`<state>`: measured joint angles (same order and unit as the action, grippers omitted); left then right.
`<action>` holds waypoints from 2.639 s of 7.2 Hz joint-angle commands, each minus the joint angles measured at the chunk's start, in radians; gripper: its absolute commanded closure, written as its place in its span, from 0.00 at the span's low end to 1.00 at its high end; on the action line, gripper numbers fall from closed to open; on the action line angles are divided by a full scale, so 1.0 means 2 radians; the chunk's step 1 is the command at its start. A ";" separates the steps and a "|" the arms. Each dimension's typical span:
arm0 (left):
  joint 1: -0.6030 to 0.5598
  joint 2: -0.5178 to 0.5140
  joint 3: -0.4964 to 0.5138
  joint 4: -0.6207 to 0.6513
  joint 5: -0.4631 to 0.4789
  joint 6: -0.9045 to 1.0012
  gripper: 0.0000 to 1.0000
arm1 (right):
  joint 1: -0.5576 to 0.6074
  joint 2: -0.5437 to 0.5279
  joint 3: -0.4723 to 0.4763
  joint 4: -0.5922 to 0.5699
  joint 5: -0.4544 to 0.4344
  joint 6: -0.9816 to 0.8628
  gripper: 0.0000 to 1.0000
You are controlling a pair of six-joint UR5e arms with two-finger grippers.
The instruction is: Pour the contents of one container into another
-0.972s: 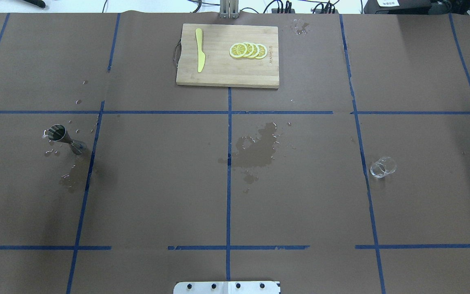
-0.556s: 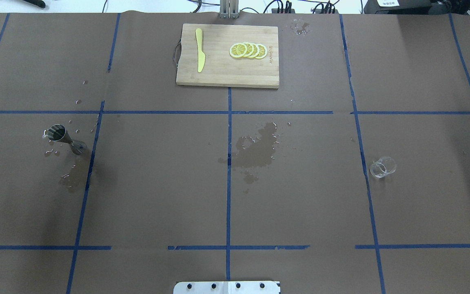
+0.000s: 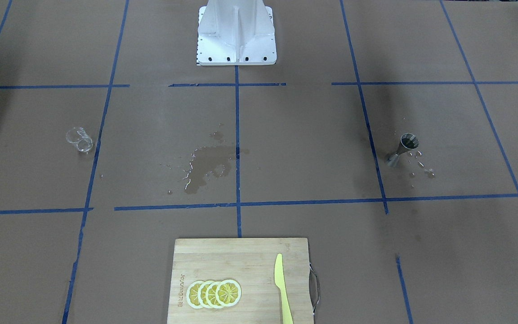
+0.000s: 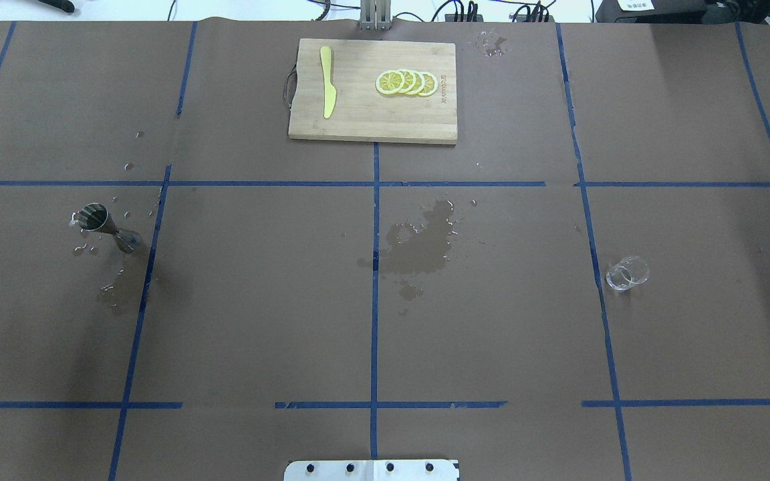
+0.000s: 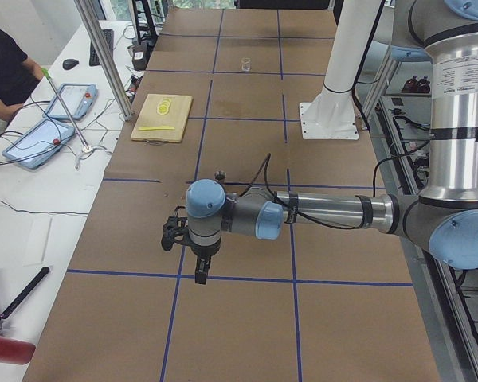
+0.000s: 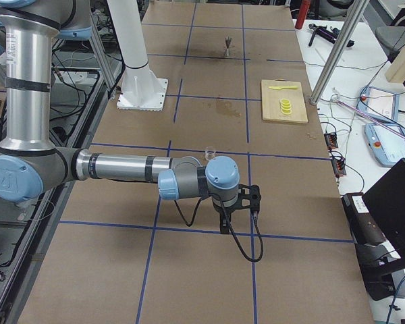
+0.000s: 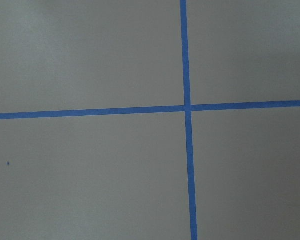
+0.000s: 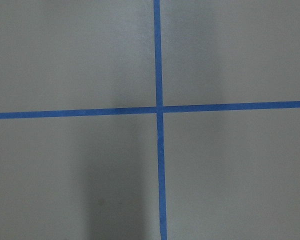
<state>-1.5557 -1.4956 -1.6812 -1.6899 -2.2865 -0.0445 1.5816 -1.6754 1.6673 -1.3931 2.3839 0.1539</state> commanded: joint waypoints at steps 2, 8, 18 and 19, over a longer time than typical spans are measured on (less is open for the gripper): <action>0.000 0.000 0.001 -0.001 0.000 0.005 0.00 | 0.000 -0.001 -0.001 0.002 0.000 0.000 0.00; -0.001 0.001 0.001 0.001 -0.009 -0.007 0.00 | 0.000 -0.001 -0.001 0.004 -0.006 0.000 0.00; -0.001 0.001 0.005 -0.004 -0.027 -0.038 0.00 | 0.001 -0.004 -0.002 0.005 -0.006 -0.004 0.00; 0.000 0.001 0.005 -0.004 -0.027 -0.038 0.00 | 0.001 -0.005 -0.002 0.005 -0.005 -0.005 0.00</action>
<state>-1.5567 -1.4941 -1.6709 -1.6981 -2.3409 -0.1205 1.5828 -1.6846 1.6629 -1.3837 2.3719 0.1457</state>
